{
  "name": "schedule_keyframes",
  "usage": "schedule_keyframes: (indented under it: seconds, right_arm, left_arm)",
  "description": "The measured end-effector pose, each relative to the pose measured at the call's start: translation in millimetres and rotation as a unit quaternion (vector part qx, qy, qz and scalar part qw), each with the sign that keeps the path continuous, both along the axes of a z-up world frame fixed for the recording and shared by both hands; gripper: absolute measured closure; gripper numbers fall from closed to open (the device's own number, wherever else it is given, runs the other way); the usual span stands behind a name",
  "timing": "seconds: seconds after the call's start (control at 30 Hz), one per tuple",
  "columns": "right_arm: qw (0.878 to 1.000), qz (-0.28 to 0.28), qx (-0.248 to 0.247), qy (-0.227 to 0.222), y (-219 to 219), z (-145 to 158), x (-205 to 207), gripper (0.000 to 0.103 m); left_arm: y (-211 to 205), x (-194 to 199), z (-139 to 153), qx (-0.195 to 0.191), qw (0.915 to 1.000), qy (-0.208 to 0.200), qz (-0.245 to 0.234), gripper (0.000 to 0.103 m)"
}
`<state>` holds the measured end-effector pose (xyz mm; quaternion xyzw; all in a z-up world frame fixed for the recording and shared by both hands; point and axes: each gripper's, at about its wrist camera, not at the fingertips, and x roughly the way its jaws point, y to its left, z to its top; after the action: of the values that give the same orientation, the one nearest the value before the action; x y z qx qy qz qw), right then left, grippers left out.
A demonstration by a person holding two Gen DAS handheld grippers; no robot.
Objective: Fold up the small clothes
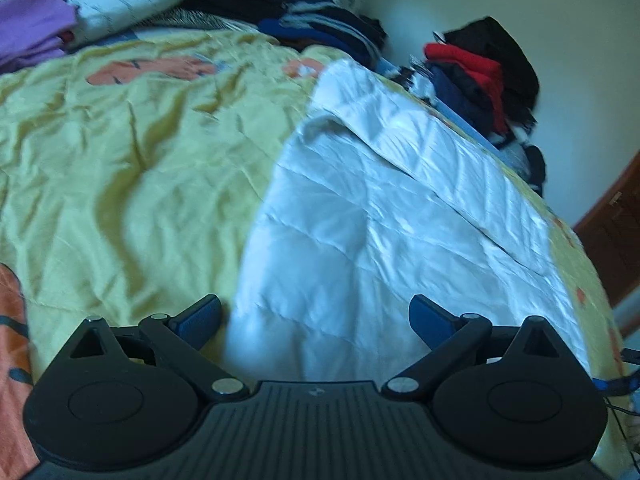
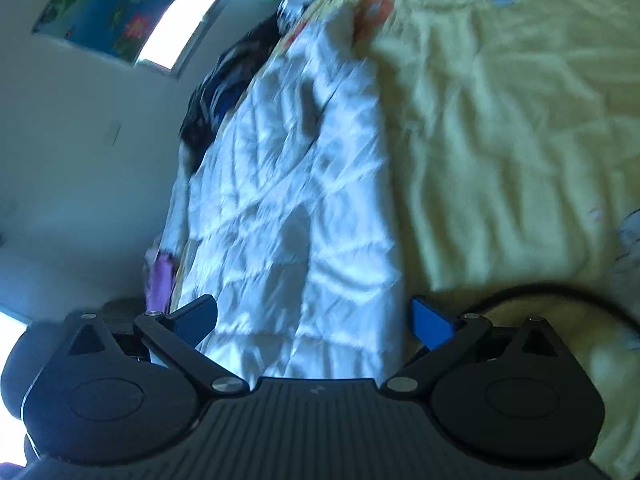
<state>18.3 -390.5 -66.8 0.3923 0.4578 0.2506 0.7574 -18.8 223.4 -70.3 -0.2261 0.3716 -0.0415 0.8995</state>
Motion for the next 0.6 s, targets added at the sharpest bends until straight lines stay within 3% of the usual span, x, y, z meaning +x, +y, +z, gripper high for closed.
schedule_keyframes:
  seconds: [0.17,0.3,0.43,0.6]
  right_arm:
    - [0.998,0.059,0.002,0.010,16.8,6.1,-11.7,0.001]
    - [0.998,0.065,0.021,0.017,15.3,8.2,-29.5,0.001]
    - [0.996,0.085,0.036,0.014,15.0,7.3,-44.1,0.000]
    - [0.995,0.093,0.045,0.012,14.5,7.7,-48.6,0.000]
  left_arm:
    - [3.0,-5.1,-0.7,-0.024,0.9997,0.002,-0.004,0.001]
    - [14.4,-4.6,-1.4,-0.092,0.9955,0.019,-0.013,0.000]
    - [24.8,-4.4,-7.2,-0.169,0.9840,0.044,-0.034,0.000]
    - [21.5,-5.4,-6.1,-0.159,0.9852,0.045,-0.045,0.000]
